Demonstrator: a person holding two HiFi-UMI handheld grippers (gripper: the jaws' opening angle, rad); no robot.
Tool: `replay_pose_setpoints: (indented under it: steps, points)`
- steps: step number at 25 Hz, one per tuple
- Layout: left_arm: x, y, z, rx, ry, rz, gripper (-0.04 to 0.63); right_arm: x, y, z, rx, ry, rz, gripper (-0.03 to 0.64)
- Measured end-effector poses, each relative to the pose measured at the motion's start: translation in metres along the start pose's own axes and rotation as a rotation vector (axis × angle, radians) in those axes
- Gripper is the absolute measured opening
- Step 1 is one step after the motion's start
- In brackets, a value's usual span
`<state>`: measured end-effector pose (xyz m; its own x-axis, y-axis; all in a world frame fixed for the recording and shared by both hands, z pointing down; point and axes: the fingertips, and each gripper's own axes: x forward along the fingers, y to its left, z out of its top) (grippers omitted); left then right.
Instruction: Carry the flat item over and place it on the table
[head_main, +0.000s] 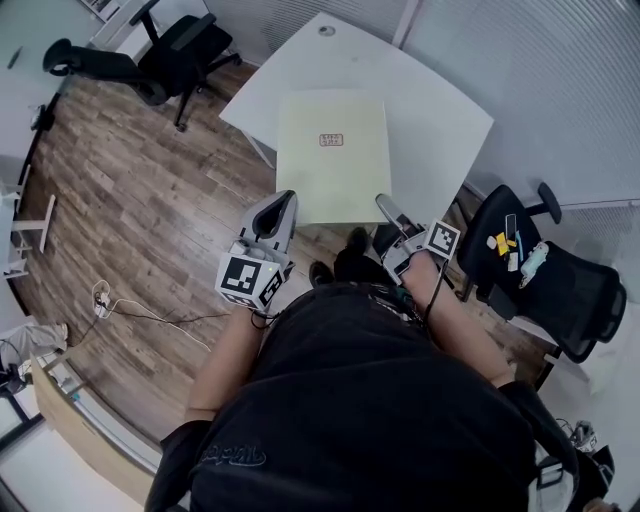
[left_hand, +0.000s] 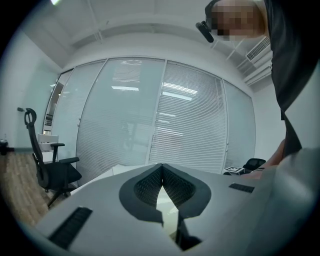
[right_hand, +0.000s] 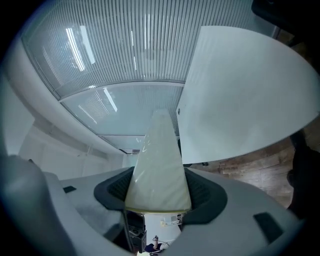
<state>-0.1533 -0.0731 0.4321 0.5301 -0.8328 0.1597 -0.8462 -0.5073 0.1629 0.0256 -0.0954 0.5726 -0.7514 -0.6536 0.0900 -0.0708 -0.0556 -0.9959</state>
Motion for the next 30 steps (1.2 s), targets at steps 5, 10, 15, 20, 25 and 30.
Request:
replay_pose_setpoints:
  steps: [5,10,15,20,25,30]
  points:
    - [0.028,0.002,0.001,0.005,0.013,0.013,0.015,0.007,-0.006,0.029,-0.003,0.017,-0.013,0.29]
    - [0.065,0.002,0.006,-0.003,0.023,0.019,0.015,0.016,-0.009,0.064,0.012,0.029,-0.027,0.29]
    - [0.1,-0.001,0.012,-0.017,0.022,0.036,0.015,0.026,-0.007,0.098,0.011,0.044,-0.001,0.29]
    - [0.123,-0.005,0.002,-0.047,0.033,0.05,0.015,0.029,-0.023,0.121,0.018,0.054,-0.02,0.29]
    - [0.137,0.003,-0.003,-0.064,0.059,0.025,0.015,0.035,-0.035,0.128,0.033,0.04,-0.062,0.29]
    - [0.164,0.006,-0.013,-0.083,0.093,-0.034,0.015,0.045,-0.044,0.138,0.058,0.0,-0.089,0.29]
